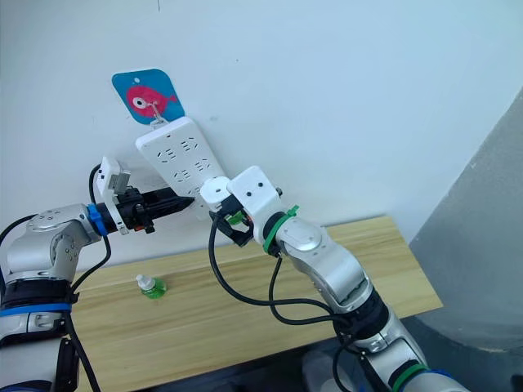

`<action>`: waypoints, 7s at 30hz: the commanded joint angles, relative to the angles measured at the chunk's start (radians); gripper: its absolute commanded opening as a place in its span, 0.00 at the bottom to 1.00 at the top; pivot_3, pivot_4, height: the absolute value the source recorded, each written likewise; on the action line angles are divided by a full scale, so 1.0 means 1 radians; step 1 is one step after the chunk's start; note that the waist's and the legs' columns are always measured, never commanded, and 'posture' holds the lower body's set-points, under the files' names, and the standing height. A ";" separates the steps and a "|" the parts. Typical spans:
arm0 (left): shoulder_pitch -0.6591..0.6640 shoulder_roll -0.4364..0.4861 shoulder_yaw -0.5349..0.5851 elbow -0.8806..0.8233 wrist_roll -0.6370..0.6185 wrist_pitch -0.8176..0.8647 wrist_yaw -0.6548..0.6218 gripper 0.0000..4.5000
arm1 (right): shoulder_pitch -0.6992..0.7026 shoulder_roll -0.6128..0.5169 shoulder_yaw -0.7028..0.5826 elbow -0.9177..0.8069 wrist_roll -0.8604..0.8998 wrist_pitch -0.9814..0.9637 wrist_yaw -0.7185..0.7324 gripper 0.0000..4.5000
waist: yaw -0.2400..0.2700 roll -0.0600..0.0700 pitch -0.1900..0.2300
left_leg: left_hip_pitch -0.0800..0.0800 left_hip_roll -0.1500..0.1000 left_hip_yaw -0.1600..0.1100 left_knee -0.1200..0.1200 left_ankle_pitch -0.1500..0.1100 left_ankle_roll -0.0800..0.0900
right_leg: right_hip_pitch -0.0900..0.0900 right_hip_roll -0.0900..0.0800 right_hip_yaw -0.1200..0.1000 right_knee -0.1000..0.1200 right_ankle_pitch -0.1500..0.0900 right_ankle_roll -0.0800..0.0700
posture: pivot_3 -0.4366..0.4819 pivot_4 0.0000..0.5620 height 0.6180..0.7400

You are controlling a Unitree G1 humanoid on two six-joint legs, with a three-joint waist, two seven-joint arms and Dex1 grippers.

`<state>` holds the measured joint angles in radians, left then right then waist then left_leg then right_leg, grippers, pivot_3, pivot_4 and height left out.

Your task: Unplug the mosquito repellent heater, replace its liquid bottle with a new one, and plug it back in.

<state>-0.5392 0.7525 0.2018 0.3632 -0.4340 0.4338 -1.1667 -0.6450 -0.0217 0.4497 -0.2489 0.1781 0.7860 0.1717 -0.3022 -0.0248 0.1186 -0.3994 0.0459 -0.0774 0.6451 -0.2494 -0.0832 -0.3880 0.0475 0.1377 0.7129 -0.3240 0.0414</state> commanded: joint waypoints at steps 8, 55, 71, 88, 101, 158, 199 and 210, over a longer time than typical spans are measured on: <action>-0.004 0.015 0.010 -0.030 -0.007 -0.002 0.005 0.29 | -0.084 0.111 -0.062 0.137 -0.033 -0.089 0.012 1.00 | 0.000 0.000 0.000 | 0.000 0.000 -0.003 0.000 0.000 0.000 | 0.000 0.000 -0.003 0.000 0.000 0.000 | 0.20 0.19 1.00; 0.583 0.024 0.232 -0.688 -0.125 0.018 0.245 0.96 | 0.121 -0.209 -0.484 -0.339 0.274 0.188 0.276 0.66 | 0.141 0.006 0.014 | -0.003 0.001 -0.009 -0.004 0.000 -0.001 | 0.000 -0.006 -0.013 0.000 -0.006 -0.008 | 0.41 0.14 1.00; 0.472 -0.291 -0.080 -0.906 -0.172 0.009 0.450 0.96 | 0.167 0.046 -0.843 -0.362 0.839 0.389 -0.096 0.66 | 0.138 0.007 0.006 | 0.000 -0.001 -0.007 0.000 0.000 -0.001 | 0.003 0.000 -0.011 0.003 -0.005 -0.008 | 0.32 0.07 1.00; 0.333 -0.352 -0.234 -0.715 -0.012 -0.242 0.378 0.96 | 0.245 0.075 -0.764 -0.337 1.183 0.235 -0.511 0.66 | 0.068 0.015 -0.020 | -0.001 -0.001 -0.006 0.000 0.000 -0.001 | 0.003 0.000 -0.008 0.002 -0.007 -0.004 | 0.22 0.04 1.00; 0.298 -0.391 -0.271 -0.640 0.030 -0.310 0.374 0.96 | 0.305 -0.002 -0.650 -0.324 1.324 0.073 -0.610 0.66 | 0.048 0.018 -0.031 | 0.000 -0.001 -0.006 0.000 0.000 -0.001 | 0.003 0.001 -0.009 0.002 -0.008 -0.003 | 0.20 0.03 1.00; 0.316 -0.321 -0.286 -0.579 0.028 -0.408 0.216 0.50 | 0.571 -0.631 -0.638 -0.335 1.794 0.043 -0.330 1.00 | 0.050 0.020 -0.042 | 0.003 -0.001 -0.006 0.000 0.000 0.000 | 0.009 0.002 -0.008 -0.001 -0.008 -0.003 | 0.20 0.07 1.00; 0.366 -0.194 -0.344 -0.456 0.107 -0.814 -0.077 0.50 | 0.253 -0.685 -0.278 -0.059 1.794 0.312 -0.153 0.72 | 0.100 0.015 -0.037 | 0.005 -0.001 0.005 -0.001 -0.002 0.004 | 0.014 0.003 0.009 -0.017 -0.007 0.003 | 0.28 0.12 1.00; 0.336 -0.047 -0.376 -0.556 -0.051 -0.302 -0.087 0.50 | 0.233 -0.675 -0.289 -0.064 1.794 0.338 -0.139 0.67 | 0.101 0.015 -0.033 | 0.005 0.000 0.004 -0.002 -0.002 0.004 | 0.013 0.004 0.008 -0.017 -0.007 0.003 | 0.28 0.13 1.00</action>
<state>-0.1832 0.6448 -0.1542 -0.1450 -0.4205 -0.1251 -1.2661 -0.3691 -0.6999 0.1842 -0.2663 1.9346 1.1255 -0.0196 -0.2009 -0.0096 0.0859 -0.3945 0.0455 -0.0738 0.6437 -0.2517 -0.0789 -0.3744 0.0510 0.1459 0.6966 -0.3306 0.0442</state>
